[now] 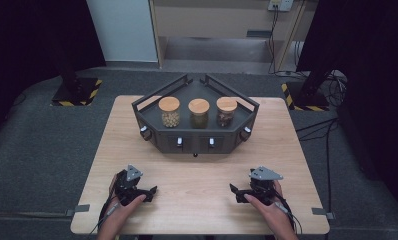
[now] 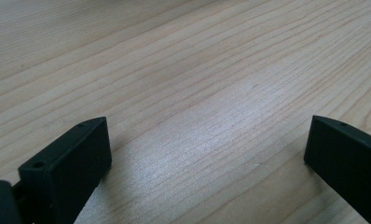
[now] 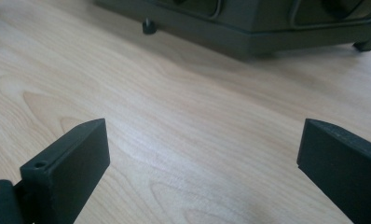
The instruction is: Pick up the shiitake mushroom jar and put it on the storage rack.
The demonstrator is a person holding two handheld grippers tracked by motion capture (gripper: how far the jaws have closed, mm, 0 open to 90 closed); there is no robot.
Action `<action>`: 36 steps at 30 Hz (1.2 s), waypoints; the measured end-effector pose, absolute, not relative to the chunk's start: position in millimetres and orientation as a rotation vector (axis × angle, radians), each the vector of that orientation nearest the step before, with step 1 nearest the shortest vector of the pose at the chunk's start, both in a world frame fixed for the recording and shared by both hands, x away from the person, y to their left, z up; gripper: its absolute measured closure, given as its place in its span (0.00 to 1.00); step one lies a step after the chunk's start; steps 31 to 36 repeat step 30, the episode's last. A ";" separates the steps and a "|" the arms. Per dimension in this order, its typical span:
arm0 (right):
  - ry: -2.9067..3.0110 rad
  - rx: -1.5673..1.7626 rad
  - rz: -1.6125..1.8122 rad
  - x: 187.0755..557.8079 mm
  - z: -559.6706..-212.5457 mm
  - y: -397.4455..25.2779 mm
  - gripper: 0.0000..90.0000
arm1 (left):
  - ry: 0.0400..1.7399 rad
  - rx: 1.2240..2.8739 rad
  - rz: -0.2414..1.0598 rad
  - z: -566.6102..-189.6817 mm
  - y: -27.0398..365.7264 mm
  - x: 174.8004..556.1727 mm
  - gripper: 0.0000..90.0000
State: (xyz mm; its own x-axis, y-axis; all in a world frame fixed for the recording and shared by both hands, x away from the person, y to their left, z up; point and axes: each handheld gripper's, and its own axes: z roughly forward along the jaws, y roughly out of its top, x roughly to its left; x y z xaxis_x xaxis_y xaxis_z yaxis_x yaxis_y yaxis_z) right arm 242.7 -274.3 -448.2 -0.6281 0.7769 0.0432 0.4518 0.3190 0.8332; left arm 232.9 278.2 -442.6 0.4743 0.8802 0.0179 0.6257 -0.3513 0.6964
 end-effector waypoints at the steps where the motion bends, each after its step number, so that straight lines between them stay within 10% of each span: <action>1: 2.239 1.094 1.217 244.1 -448.6 -273.1 0.03 | 1.242 2.097 0.526 -442.6 278.1 232.8 0.00; 36: 2.389 1.110 1.039 260.3 -455.3 -247.7 0.00 | 1.243 2.095 0.524 -442.8 278.2 233.0 0.00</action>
